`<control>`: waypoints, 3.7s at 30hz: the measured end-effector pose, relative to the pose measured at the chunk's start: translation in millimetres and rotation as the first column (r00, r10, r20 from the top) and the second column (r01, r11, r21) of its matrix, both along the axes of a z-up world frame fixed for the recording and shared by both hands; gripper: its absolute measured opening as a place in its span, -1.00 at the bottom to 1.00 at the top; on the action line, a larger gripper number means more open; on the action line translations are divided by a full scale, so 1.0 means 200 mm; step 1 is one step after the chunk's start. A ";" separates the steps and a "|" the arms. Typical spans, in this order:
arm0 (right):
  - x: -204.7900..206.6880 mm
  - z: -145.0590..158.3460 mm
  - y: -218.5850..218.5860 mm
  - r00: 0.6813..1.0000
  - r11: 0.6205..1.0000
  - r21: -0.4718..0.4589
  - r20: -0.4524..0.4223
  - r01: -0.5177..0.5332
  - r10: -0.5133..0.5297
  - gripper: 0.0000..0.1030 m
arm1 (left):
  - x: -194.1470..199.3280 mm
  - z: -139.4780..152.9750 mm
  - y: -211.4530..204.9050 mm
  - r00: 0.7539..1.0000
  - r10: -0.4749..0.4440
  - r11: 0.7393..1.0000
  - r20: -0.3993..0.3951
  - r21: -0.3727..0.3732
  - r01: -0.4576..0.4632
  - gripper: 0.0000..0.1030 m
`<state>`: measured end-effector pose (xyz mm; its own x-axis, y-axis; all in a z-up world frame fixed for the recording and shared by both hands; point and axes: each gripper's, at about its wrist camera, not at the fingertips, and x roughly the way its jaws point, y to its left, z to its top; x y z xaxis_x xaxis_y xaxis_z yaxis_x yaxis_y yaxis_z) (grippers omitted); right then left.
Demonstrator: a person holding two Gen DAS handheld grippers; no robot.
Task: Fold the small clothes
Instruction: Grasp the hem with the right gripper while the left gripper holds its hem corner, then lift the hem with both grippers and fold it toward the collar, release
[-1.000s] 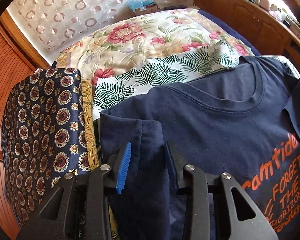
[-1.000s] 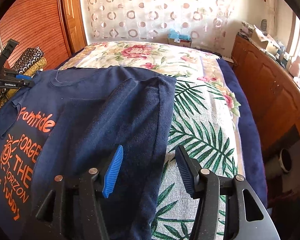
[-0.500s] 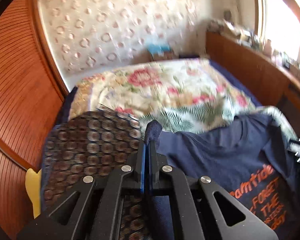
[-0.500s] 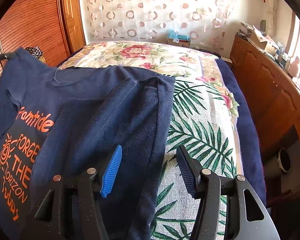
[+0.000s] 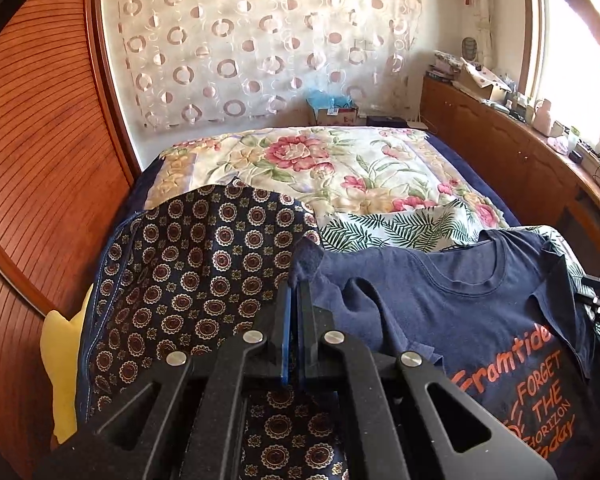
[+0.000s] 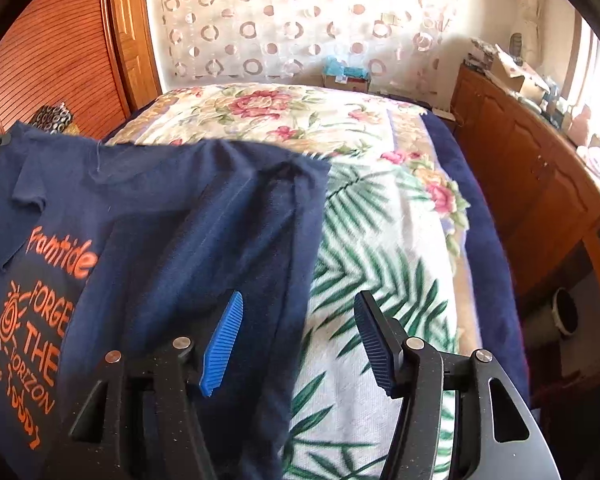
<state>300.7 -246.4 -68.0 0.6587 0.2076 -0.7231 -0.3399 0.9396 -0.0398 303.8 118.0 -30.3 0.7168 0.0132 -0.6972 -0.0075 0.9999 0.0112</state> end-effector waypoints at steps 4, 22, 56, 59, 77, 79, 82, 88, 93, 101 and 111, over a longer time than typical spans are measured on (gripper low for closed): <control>0.10 0.04 0.01 1.000 1.000 0.015 -0.012 -0.009 0.009 0.16 | 0.00 0.00 -0.01 1.000 -0.010 1.000 -0.002 -0.012 0.010 -0.94; 0.25 -0.02 0.08 0.995 0.996 0.001 -0.028 -0.092 0.092 -0.88 | -0.18 0.27 -0.51 0.962 -0.260 0.962 0.084 -0.064 0.266 -0.94; -0.65 0.33 -0.03 0.944 0.980 0.092 0.297 -0.178 0.144 -0.92 | -0.83 0.33 -0.35 0.964 -0.203 0.979 0.170 0.005 0.205 -0.94; -0.78 0.32 -0.09 0.941 0.976 0.115 0.308 -0.187 0.144 -0.92 | -0.93 0.30 -0.32 0.965 -0.196 0.979 0.171 -0.012 0.201 -0.94; -1.48 0.33 -0.39 0.959 0.975 0.141 0.253 -0.171 0.132 -0.92 | -1.62 0.11 0.00 0.981 -0.059 0.984 0.187 -0.155 0.089 -0.94; -1.53 0.33 -0.41 0.961 0.977 0.130 0.243 -0.168 0.133 -0.92 | -1.66 0.08 0.01 0.984 -0.052 0.985 0.173 -0.153 0.079 -0.94; -1.58 0.26 -0.42 0.973 0.983 0.101 0.188 -0.156 0.135 -0.92 | -1.69 -0.01 0.00 0.989 -0.045 0.990 0.138 -0.129 0.063 -0.94; -1.50 0.06 -0.42 0.993 0.991 0.079 0.052 -0.106 0.102 -0.92 | -1.66 -0.25 0.02 0.999 -0.001 0.994 0.037 -0.113 0.006 -0.94; -1.45 0.07 -0.41 0.995 0.993 0.069 0.036 -0.093 0.090 -0.92 | -1.68 -0.28 0.04 0.999 -0.004 0.993 0.034 -0.119 0.008 -0.94; -1.47 0.14 -0.38 0.992 0.993 0.047 0.067 -0.108 0.105 -0.85 | -1.69 -0.18 0.05 0.996 -0.025 0.994 0.081 -0.101 0.033 -0.34; -1.54 0.24 -0.47 0.987 0.999 0.012 0.153 -0.053 0.051 -0.23 | -1.52 -0.08 0.08 0.992 -0.027 0.995 0.120 -0.097 0.039 0.57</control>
<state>-7.9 -340.4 -20.9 0.7493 0.2549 -0.6113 -0.3792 0.9218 -0.0805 -0.7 133.8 -47.2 0.7931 -0.0768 -0.6042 0.0303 0.9958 -0.0869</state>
